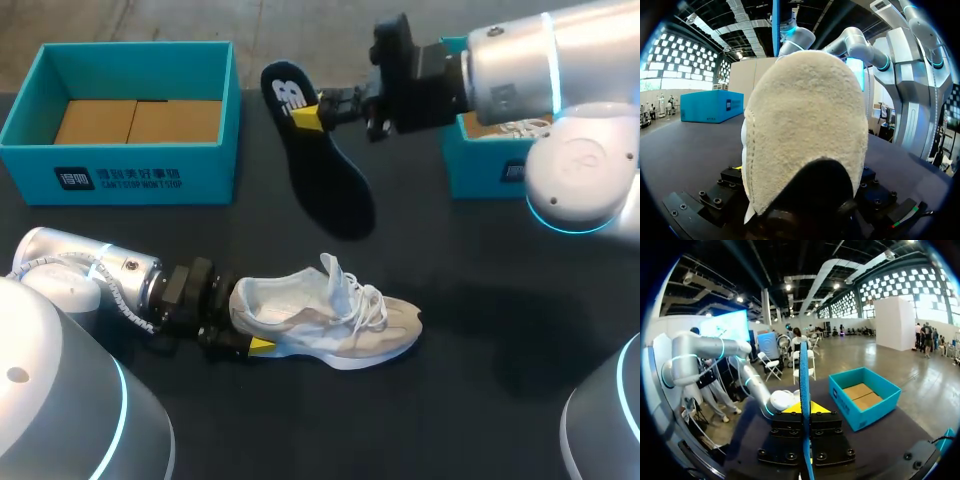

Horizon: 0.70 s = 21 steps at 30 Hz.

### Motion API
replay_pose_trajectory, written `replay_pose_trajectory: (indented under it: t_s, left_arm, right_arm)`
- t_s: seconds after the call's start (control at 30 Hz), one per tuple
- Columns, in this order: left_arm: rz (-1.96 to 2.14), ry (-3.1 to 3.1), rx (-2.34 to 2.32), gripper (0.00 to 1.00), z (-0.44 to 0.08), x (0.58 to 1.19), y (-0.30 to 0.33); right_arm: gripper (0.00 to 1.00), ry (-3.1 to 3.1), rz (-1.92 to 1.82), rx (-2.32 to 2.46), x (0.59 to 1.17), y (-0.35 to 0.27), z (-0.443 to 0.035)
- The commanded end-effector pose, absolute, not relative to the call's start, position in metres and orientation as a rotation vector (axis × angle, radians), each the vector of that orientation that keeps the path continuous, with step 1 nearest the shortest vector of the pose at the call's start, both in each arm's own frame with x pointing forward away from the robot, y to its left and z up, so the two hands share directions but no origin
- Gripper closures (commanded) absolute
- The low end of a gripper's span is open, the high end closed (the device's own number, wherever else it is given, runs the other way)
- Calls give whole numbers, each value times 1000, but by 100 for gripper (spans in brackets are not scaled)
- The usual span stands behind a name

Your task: Take the shoe out of the shoebox, open the shoe tongue, remove and reinsert the insole, then place the shoe into the shoebox

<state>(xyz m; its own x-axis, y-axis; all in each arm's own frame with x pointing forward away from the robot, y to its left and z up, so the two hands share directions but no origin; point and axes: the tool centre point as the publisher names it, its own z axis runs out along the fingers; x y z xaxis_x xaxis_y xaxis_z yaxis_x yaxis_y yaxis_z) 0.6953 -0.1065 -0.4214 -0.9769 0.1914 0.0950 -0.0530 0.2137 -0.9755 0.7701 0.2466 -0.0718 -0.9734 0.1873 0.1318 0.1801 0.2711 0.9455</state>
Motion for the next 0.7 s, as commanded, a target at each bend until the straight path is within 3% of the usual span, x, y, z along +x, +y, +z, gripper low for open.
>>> replay_pose_trajectory:
  t_s: [0.03, 0.3, 0.7]
  left_arm:
    - [1851, -2286, -134, 100, -423, 697, -107]
    - [1851, -2286, -134, 100, -423, 697, -107]
    - [1851, -2286, -134, 100, -423, 697, -107]
  right_arm:
    - [100, 2495, 1887, 366, 764, 230, -59]
    - [100, 2395, 2029, 344, 749, 205, -6]
    - [100, 2395, 2029, 344, 749, 205, -6]
